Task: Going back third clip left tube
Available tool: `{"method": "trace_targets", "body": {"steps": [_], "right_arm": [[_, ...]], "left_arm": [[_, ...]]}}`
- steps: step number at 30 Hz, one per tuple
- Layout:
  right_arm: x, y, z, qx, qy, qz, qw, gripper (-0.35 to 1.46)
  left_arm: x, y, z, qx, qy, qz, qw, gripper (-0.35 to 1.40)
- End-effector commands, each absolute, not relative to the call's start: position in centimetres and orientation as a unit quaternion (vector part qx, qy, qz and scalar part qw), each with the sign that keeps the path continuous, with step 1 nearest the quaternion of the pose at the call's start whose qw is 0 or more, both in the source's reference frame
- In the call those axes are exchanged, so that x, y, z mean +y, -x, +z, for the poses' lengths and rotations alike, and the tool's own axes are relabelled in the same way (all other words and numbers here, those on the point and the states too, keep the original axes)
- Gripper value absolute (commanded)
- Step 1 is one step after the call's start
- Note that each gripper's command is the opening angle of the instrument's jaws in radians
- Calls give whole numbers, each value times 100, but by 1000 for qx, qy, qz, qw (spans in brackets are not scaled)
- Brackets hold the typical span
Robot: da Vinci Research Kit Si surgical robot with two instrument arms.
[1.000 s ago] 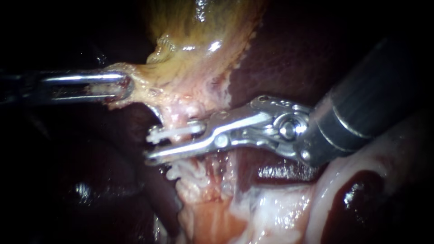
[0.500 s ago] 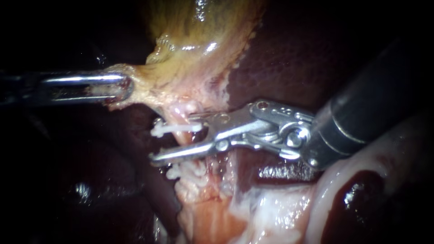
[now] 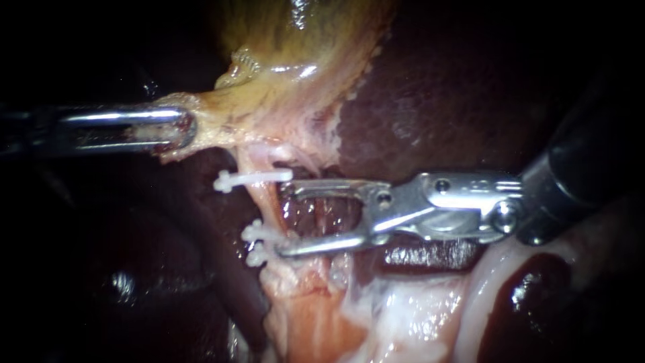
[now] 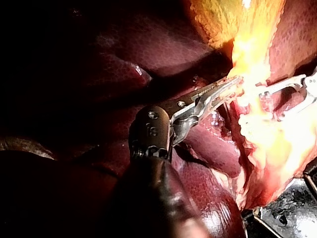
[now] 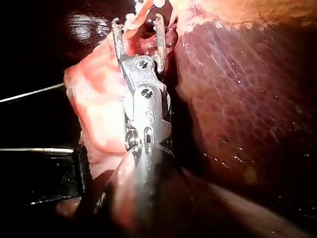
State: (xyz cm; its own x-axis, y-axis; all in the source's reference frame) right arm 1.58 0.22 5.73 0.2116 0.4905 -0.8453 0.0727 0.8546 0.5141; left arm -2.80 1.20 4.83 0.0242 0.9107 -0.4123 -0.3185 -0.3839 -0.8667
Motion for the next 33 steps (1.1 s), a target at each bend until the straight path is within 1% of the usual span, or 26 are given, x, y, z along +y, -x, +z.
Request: {"method": "trace_targets", "body": {"steps": [1,7,17,27,33], "right_arm": [[21,-151,570,613,-228,136,744,50],[22,-123,558,618,-223,117,745,50],[40,-82,543,622,-212,102,747,50],[43,-66,547,623,-207,95,748,50],[44,-64,546,624,-206,93,748,49]], "left_arm": [[120,280,482,-279,531,640,480,-35],[120,279,482,-279,531,640,480,-35],[120,279,482,-279,531,640,480,-35],[120,280,482,-279,531,640,480,-35],[121,287,485,-278,531,640,481,-35]]}}
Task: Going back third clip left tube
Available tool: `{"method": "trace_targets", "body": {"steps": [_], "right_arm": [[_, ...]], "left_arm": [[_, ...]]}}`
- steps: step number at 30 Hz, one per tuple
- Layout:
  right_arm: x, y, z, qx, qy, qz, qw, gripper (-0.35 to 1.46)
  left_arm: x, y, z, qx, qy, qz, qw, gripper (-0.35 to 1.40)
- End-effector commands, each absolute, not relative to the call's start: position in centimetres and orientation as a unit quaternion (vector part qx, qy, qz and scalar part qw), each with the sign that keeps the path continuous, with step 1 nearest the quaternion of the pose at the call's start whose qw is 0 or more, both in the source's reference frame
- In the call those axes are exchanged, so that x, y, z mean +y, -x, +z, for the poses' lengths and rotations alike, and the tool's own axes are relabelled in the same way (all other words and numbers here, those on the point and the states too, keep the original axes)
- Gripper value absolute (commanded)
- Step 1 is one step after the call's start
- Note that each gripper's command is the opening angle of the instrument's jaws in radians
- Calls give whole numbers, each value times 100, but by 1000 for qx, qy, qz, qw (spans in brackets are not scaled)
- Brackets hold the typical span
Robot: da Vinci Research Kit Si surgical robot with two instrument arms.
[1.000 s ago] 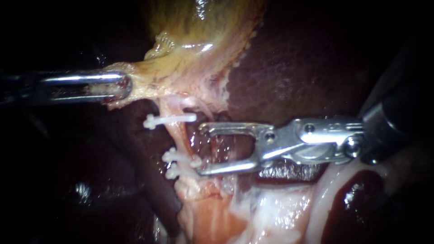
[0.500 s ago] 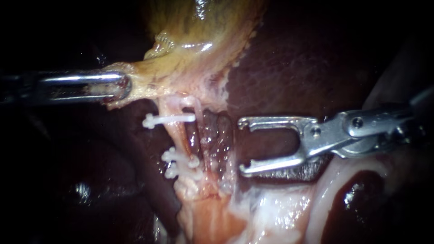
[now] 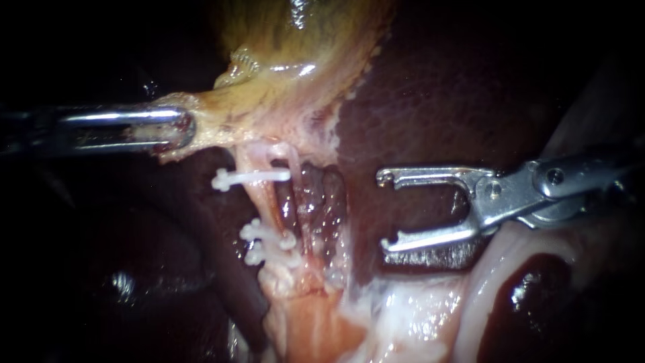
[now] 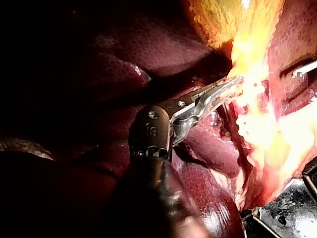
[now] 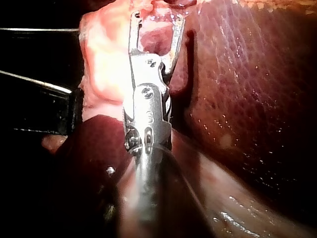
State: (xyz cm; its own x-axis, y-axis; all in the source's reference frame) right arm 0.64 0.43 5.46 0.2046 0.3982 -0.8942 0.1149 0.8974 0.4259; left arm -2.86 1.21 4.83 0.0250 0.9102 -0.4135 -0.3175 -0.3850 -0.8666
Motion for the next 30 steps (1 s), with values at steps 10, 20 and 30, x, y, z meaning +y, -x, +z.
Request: {"method": "trace_targets", "body": {"steps": [10,20,30], "right_arm": [[45,-59,545,624,-207,93,748,49],[46,-57,544,624,-207,93,748,49],[48,-55,542,624,-206,92,748,49]], "left_arm": [[124,313,499,-271,531,640,484,-35],[129,327,519,-268,532,641,484,-35],[129,327,519,-268,532,641,484,-35]]}}
